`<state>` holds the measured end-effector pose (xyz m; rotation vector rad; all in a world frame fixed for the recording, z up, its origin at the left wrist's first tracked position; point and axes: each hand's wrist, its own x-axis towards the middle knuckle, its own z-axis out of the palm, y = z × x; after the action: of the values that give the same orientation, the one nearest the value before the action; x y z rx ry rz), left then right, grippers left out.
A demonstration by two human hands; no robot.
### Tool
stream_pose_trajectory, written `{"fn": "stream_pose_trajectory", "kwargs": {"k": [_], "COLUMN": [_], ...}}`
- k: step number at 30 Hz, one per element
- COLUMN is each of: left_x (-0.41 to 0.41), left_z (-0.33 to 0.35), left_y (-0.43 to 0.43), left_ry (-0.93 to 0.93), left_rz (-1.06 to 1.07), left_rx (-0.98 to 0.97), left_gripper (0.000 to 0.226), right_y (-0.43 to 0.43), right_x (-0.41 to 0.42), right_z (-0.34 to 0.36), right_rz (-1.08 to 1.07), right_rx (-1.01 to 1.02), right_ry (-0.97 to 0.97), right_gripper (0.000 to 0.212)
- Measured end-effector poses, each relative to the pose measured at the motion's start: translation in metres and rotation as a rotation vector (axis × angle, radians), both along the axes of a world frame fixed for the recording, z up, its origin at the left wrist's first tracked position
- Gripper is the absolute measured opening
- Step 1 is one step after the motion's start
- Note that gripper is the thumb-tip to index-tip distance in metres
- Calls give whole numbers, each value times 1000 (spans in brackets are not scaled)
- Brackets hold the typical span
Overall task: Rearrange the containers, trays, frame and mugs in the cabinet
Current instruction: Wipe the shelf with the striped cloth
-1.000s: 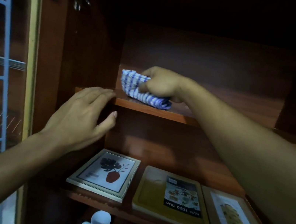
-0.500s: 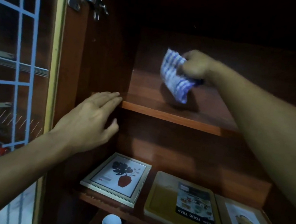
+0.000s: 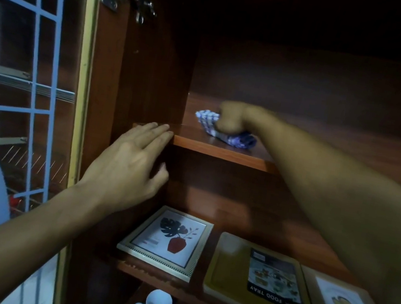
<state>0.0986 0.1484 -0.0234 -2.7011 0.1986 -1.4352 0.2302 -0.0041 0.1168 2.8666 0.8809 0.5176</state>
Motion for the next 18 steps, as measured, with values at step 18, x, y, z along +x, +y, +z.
{"fn": "stream_pose_trajectory", "kwargs": {"k": [18], "left_x": [-5], "left_z": [-6], "left_y": [-3], "left_ry": [-1], "left_rz": [34], "left_rx": [-9], "left_gripper": [60], "right_y": [19], "right_x": [2], "right_z": [43], "right_rz": [195], "right_rx": [648], "right_ry": [161], "right_gripper": [14]}}
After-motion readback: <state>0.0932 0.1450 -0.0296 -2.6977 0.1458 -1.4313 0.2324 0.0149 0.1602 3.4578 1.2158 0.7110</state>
